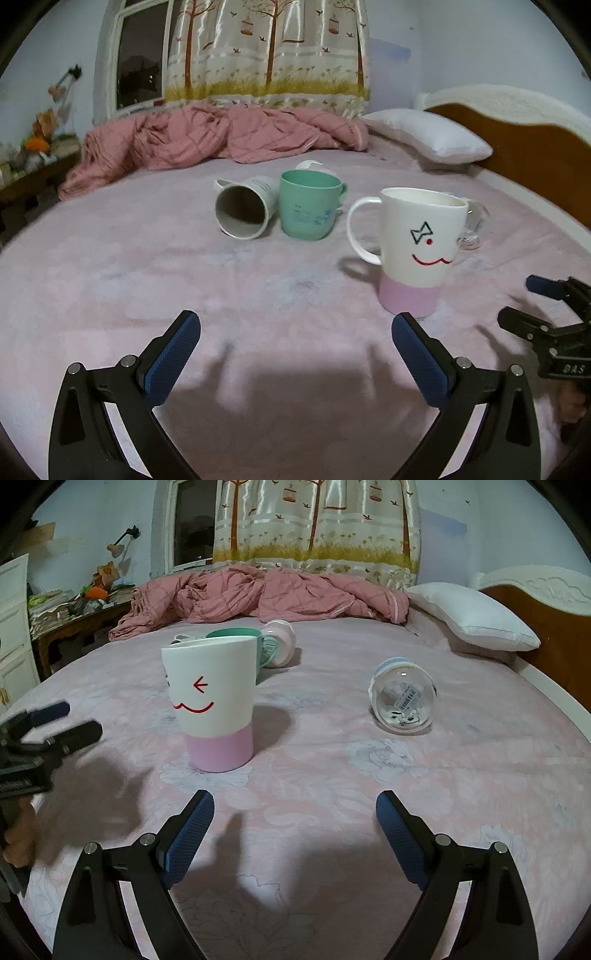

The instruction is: Flip cup upright

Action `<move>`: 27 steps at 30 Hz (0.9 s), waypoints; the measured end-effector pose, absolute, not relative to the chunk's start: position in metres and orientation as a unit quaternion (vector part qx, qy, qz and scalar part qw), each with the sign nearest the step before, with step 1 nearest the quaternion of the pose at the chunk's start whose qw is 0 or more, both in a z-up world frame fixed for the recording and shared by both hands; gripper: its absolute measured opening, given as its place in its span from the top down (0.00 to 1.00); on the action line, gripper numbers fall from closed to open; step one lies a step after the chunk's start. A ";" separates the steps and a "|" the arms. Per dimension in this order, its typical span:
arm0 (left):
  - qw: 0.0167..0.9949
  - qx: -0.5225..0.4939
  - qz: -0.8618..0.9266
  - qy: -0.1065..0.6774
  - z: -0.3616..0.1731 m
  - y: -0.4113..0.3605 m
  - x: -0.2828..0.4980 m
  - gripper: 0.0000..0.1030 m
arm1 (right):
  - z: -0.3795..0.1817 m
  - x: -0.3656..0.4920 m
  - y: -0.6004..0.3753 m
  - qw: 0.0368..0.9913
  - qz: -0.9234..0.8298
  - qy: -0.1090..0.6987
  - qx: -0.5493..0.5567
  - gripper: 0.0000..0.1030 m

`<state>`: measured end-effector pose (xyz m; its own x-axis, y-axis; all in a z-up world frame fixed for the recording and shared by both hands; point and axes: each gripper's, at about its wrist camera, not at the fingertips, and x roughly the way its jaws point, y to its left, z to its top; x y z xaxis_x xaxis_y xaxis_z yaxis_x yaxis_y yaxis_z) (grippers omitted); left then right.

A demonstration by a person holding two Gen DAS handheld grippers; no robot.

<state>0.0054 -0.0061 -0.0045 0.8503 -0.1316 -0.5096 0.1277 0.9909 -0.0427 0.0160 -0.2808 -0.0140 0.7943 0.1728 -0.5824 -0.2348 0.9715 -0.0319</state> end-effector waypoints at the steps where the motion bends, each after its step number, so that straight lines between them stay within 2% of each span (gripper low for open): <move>1: 0.963 -0.005 -0.072 0.260 -0.005 -0.005 0.004 0.00 | -0.014 0.015 -0.281 0.946 0.107 0.301 -0.050 0.12; 7: 0.962 0.022 -0.066 0.266 -0.012 -0.017 0.006 0.00 | -0.016 0.015 -0.280 0.946 0.099 0.305 -0.057 0.12; 27: 0.964 0.017 -0.051 0.260 -0.015 -0.013 0.003 0.00 | -0.016 0.017 -0.279 0.943 0.095 0.311 -0.070 0.12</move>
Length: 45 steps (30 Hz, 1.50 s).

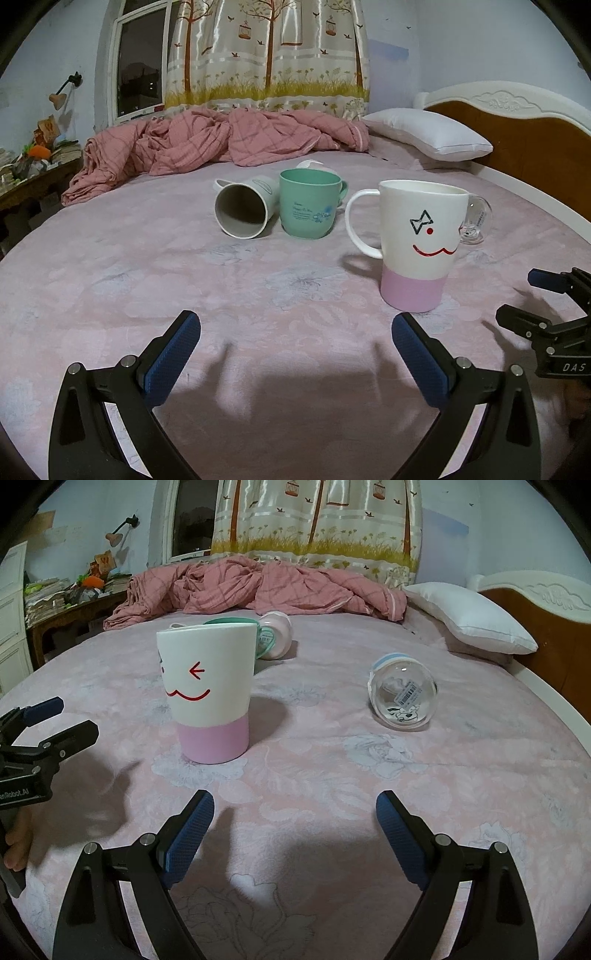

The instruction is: Flip cup upright

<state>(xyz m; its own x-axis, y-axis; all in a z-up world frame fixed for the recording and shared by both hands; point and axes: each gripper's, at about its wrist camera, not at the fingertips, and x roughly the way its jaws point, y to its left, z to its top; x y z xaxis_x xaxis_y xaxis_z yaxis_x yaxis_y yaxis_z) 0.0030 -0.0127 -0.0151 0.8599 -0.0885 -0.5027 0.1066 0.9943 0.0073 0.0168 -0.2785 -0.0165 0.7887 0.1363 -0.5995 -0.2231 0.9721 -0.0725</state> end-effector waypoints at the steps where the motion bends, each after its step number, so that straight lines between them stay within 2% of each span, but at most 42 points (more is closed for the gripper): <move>1: 0.964 0.017 -0.050 0.260 -0.015 -0.013 0.002 0.00 | -0.017 0.017 -0.278 0.943 0.095 0.310 -0.070 0.12; 45: 0.967 0.020 -0.043 0.249 -0.017 -0.013 -0.001 0.00 | -0.019 0.020 -0.276 0.942 0.094 0.313 -0.074 0.12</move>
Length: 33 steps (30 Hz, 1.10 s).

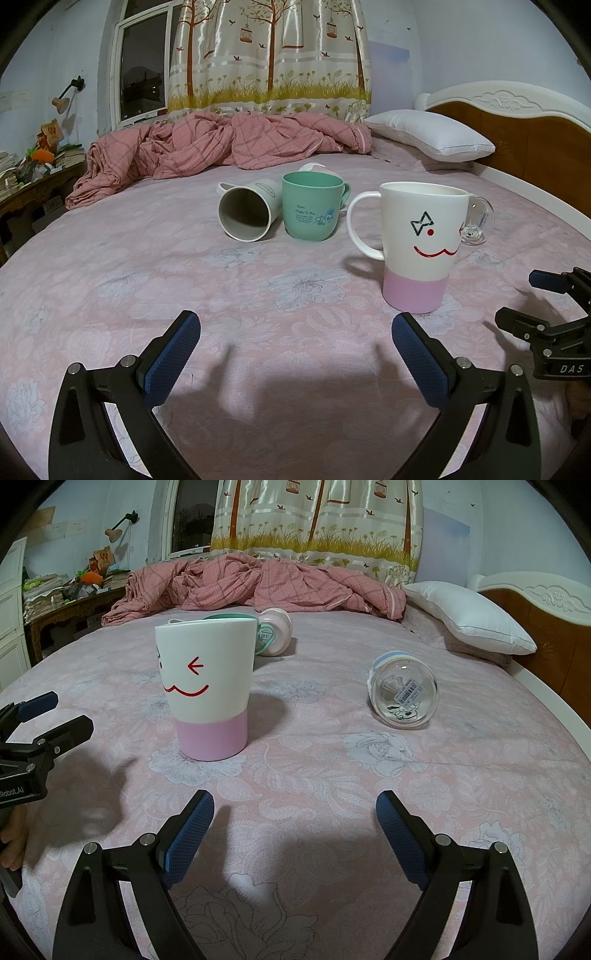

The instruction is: Flip cup upright

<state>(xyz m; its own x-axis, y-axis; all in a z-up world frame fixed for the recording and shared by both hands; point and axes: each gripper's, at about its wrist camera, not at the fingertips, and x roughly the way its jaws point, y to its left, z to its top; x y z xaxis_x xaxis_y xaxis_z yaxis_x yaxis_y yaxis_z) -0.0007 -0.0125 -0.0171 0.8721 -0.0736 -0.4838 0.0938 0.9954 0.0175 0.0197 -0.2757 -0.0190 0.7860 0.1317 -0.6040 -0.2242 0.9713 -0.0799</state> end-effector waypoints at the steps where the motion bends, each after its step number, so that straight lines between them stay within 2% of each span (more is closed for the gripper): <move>1: 0.967 0.020 -0.043 0.249 -0.017 -0.012 -0.001 0.00 | -0.019 0.020 -0.276 0.942 0.094 0.313 -0.074 0.12; 33: 0.968 0.021 -0.041 0.248 -0.017 -0.010 -0.002 0.00 | -0.020 0.020 -0.276 0.942 0.094 0.314 -0.076 0.12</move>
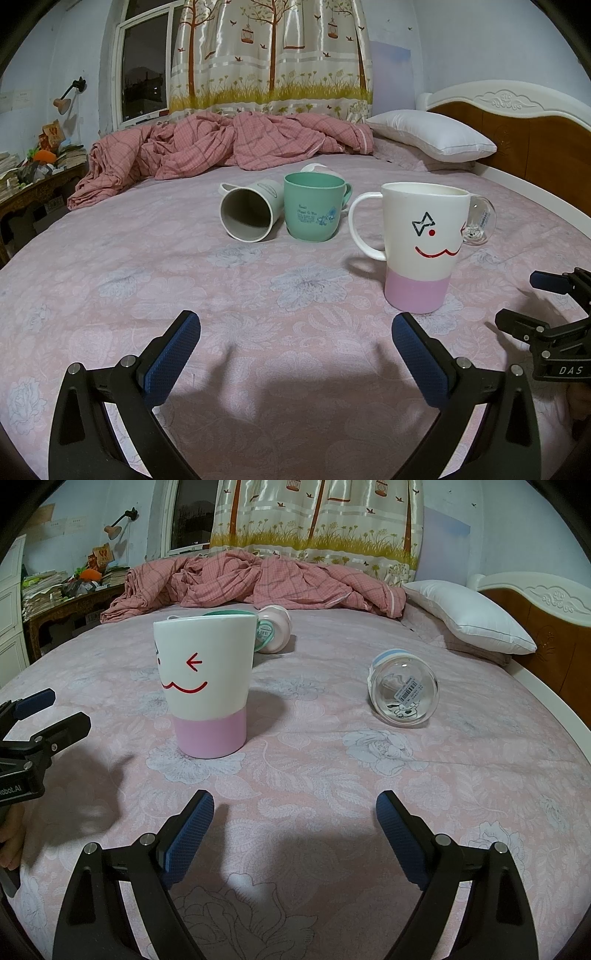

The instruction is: Flip cup upright

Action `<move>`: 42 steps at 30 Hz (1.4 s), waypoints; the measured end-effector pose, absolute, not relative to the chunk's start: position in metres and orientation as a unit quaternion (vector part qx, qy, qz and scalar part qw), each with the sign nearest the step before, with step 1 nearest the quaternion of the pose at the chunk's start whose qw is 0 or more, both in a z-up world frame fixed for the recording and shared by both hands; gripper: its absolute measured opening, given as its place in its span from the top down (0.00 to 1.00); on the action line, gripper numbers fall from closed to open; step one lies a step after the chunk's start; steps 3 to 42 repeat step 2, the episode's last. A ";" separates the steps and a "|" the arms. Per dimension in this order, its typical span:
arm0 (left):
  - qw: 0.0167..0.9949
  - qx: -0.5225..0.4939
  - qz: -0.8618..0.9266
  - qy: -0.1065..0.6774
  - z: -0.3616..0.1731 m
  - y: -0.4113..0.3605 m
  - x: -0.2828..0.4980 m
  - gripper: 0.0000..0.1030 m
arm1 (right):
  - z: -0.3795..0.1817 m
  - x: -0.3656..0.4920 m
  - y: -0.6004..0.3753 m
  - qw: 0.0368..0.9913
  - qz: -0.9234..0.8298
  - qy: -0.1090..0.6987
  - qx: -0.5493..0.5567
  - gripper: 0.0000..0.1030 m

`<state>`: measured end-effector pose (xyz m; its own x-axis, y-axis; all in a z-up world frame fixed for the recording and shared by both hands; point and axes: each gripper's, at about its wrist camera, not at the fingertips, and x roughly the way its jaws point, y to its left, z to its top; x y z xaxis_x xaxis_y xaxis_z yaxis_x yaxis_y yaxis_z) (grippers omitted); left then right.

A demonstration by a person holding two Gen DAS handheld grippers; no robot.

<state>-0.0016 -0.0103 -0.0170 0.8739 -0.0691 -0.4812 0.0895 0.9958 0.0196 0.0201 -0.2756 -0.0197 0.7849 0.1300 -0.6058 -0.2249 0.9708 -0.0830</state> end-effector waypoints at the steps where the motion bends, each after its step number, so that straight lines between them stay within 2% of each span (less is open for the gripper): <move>1: 0.968 0.021 -0.041 0.248 -0.017 -0.010 -0.002 0.00 | -0.020 0.020 -0.276 0.942 0.094 0.314 -0.076 0.12; 42: 0.968 0.021 -0.041 0.248 -0.017 -0.009 -0.002 0.00 | -0.020 0.020 -0.276 0.942 0.094 0.314 -0.076 0.12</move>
